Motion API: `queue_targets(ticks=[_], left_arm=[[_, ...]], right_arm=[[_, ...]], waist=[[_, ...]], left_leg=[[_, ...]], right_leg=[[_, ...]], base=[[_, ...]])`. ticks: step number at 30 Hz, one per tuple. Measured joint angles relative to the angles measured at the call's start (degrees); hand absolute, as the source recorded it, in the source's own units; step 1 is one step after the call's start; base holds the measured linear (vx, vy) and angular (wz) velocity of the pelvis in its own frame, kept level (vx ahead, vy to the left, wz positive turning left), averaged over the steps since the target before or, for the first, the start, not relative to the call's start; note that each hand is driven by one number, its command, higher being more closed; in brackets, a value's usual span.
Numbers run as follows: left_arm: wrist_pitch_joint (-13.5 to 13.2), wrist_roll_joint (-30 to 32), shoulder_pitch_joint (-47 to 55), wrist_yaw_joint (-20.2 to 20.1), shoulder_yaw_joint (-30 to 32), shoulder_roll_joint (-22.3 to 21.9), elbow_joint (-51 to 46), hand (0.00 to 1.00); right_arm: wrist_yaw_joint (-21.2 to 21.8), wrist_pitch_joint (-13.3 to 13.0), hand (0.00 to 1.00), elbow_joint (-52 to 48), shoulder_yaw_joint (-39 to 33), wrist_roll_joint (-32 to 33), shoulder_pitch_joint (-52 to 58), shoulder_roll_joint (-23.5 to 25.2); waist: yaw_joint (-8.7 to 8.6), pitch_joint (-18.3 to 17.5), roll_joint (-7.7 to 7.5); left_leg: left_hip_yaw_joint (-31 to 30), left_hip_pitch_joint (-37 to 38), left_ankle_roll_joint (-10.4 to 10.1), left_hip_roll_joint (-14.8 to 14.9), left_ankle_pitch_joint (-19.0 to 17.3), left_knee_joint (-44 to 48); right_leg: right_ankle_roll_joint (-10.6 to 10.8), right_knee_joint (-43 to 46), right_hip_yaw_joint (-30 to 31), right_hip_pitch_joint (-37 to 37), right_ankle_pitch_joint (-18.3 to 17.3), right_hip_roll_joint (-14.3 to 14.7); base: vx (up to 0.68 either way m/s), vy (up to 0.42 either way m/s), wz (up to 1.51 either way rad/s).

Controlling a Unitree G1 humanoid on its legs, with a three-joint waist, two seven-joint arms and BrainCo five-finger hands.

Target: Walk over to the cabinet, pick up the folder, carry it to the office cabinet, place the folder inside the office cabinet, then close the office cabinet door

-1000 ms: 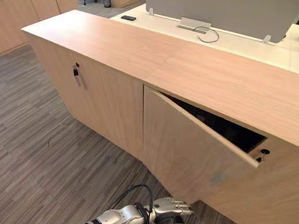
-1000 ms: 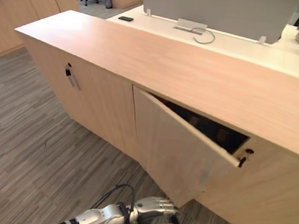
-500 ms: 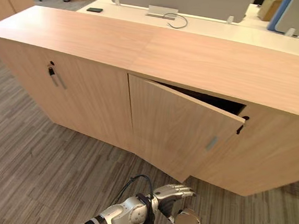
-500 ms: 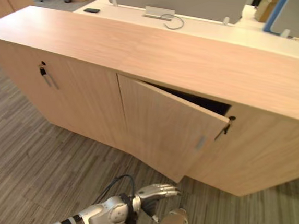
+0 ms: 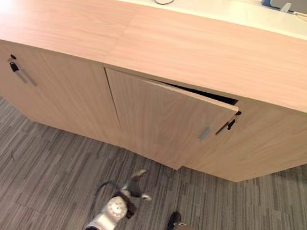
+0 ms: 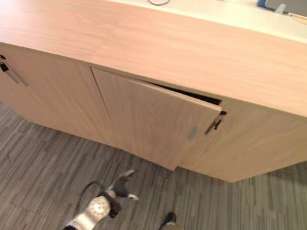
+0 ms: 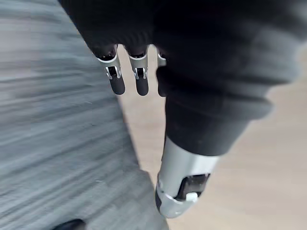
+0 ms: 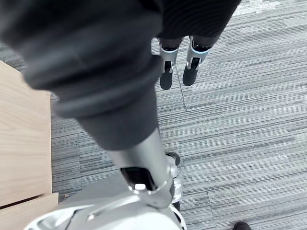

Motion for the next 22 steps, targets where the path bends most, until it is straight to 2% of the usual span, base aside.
queue_targets(ticks=[1,3,4,5,6,7,8,9,10,11,12,13,15,19,22], left_arm=[[0.63,-2.79,0.27,0.84,3.08,-0.02,2.09,0.00],[1.94,-10.80,3.03,3.91,12.97,1.02,6.87,0.00],[2.16,-12.56,4.20,4.42,14.42,1.28,7.15,0.00],[2.19,-17.57,7.88,5.00,18.54,1.28,8.25,0.00],[2.16,-18.89,9.03,5.08,20.09,1.29,8.75,0.00],[1.88,-21.65,9.63,5.20,21.94,0.79,8.89,0.00],[1.62,-24.32,10.41,5.57,23.56,0.15,9.05,0.00],[1.40,-26.51,11.82,5.81,24.82,-0.44,9.44,0.00],[1.29,-27.00,12.35,5.90,25.22,-0.67,9.59,0.00],[0.84,-28.12,13.29,6.15,26.27,-1.49,9.81,0.00],[0.45,-29.31,14.51,6.46,27.37,-2.45,10.06,0.00],[0.27,-30.14,15.02,6.69,28.35,-2.78,10.07,0.00],[-0.30,-31.54,15.30,6.93,29.78,-2.94,10.01,0.00],[-0.75,-33.66,16.06,4.86,29.00,-2.85,9.96,0.00],[-0.75,-34.60,15.30,2.30,26.01,-1.70,9.94,0.00]], right_arm=[[-0.04,-0.01,0.00,-0.27,0.26,0.00,0.24,0.02],[-0.28,-0.01,0.00,-0.22,0.73,-0.04,0.70,0.00],[-0.28,-0.01,0.00,-0.23,0.90,-0.04,0.94,-0.10],[-0.31,-0.09,0.00,-0.10,0.97,-0.03,1.72,-0.23],[-0.29,-0.12,0.00,0.10,0.98,0.00,1.78,-0.25],[-0.27,-0.18,0.00,0.22,0.99,0.10,1.76,-0.23],[-0.29,-0.29,0.00,0.35,0.96,0.18,1.68,-0.62],[-0.45,-0.97,0.00,0.38,0.96,0.23,1.04,-0.78],[-0.44,-1.16,0.00,0.38,0.96,0.30,0.90,-0.80],[-0.57,-1.29,0.00,0.40,0.97,0.48,0.78,-0.99],[-1.04,-1.47,0.00,0.99,1.03,0.86,0.57,-1.28],[-1.07,-1.62,0.00,1.18,1.66,1.30,0.60,-1.03],[-1.24,-2.04,0.00,1.37,2.40,2.12,1.04,-0.61],[-2.17,-2.06,0.00,1.53,2.22,2.42,1.30,-0.36],[-2.43,-2.06,0.00,2.01,2.23,2.38,0.08,-0.20]], waist=[[0.04,-0.03,-0.06],[0.38,-0.32,-0.51],[0.75,-0.35,-0.58],[2.01,-0.72,-0.44],[2.44,-0.72,-0.66],[2.90,-0.82,-1.01],[3.89,-0.89,-0.78],[4.14,-0.84,-0.66],[4.24,-0.83,-0.65],[4.39,-0.93,-0.20],[5.18,-1.36,0.74],[5.06,-2.10,0.23],[4.71,-2.89,-0.77],[4.72,-6.03,-0.97],[4.53,-6.15,-1.10]], left_leg=[[0.09,-0.02,0.01,0.16,0.07,0.56],[0.09,-0.49,0.01,1.54,0.07,6.04],[0.00,-0.52,0.01,2.05,0.07,7.99],[-2.71,-2.60,0.44,4.01,0.34,16.64],[-5.29,-4.45,1.27,4.11,0.77,20.29],[-8.46,-5.72,0.99,3.43,-0.96,21.86],[-12.58,-6.32,0.07,0.85,-4.87,20.91],[-16.19,-6.81,0.04,-3.08,-7.94,16.83],[-17.63,-6.86,0.11,-4.61,-8.00,14.44],[-20.82,-6.80,0.15,-7.43,-7.10,7.76],[-22.72,-5.18,3.03,-8.71,-3.03,5.36],[-22.51,-4.85,2.95,-8.97,-3.02,4.65],[-22.64,-3.97,4.15,-10.59,-2.27,2.20],[-23.21,-1.92,5.64,-12.93,1.38,-5.32],[-23.54,-0.28,5.67,-12.75,1.51,-6.13]], right_leg=[[-0.01,-0.21,0.05,0.27,0.00,0.10],[-0.12,-1.31,1.10,2.02,-0.03,0.63],[-0.21,-1.69,1.57,2.67,-0.02,0.87],[-1.40,-3.34,3.45,4.44,-0.61,2.03],[-1.49,-3.71,3.93,4.89,-0.70,2.05],[-1.42,-4.10,4.75,4.94,-0.89,1.81],[-1.53,-4.50,6.50,4.94,-0.85,1.76],[-1.84,-4.59,8.41,5.15,-0.62,1.67],[-1.79,-4.60,9.12,5.40,-0.63,1.65],[-1.04,-4.61,9.72,5.89,-0.48,1.92],[0.01,-5.24,11.28,6.30,-0.14,2.82],[0.24,-6.69,11.66,7.00,0.05,3.03],[0.54,-9.33,12.25,8.61,1.58,2.27],[1.97,-13.56,11.34,9.03,3.54,1.32],[1.97,-15.03,10.88,11.10,3.59,1.82]], base=[[0.03,-0.042,-0.07],[0.03,-0.052,-0.22],[0.04,-0.067,-0.55],[0.02,-0.053,-0.50],[0.01,-0.050,-0.49],[-0.02,0.022,-0.42],[-0.04,0.118,-0.68],[-0.03,0.126,-0.69],[-0.02,0.147,-0.61],[-0.02,0.178,-0.66],[-0.02,0.178,-0.55],[0.04,0.149,-0.33],[0.15,0.083,0.15],[0.16,0.038,0.14],[0.15,-0.007,0.05]])
